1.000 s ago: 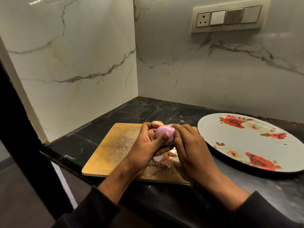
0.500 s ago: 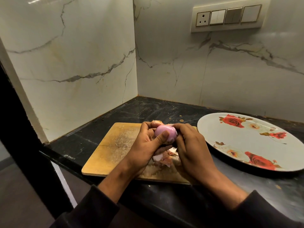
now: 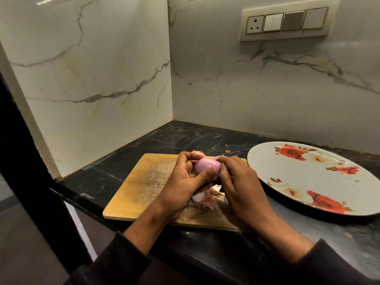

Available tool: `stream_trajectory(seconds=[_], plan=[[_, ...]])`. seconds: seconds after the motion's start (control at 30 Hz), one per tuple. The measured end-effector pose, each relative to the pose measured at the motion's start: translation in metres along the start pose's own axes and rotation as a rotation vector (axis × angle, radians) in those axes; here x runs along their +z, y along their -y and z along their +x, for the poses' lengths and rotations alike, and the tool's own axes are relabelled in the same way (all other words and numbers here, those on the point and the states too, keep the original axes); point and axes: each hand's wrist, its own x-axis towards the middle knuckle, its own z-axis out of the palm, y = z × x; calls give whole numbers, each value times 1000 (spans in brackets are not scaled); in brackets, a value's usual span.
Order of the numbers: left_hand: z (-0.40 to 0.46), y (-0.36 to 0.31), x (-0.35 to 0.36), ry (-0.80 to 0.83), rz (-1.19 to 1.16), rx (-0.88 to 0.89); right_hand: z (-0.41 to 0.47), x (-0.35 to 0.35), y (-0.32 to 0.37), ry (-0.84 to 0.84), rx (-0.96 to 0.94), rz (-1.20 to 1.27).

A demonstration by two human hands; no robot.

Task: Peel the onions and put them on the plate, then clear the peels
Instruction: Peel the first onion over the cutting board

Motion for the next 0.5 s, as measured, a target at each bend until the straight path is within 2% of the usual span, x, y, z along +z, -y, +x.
stream_trajectory(seconds=[0.2,0.3,0.5], plan=[[0,1,0,9,26,0,1,0,2,-6,-28,-61],[1,2,0,7,92,14,0,-1,3,-3,-2,-71],[0,2,0,16,75,17,1,-1,5,-46,34,-57]])
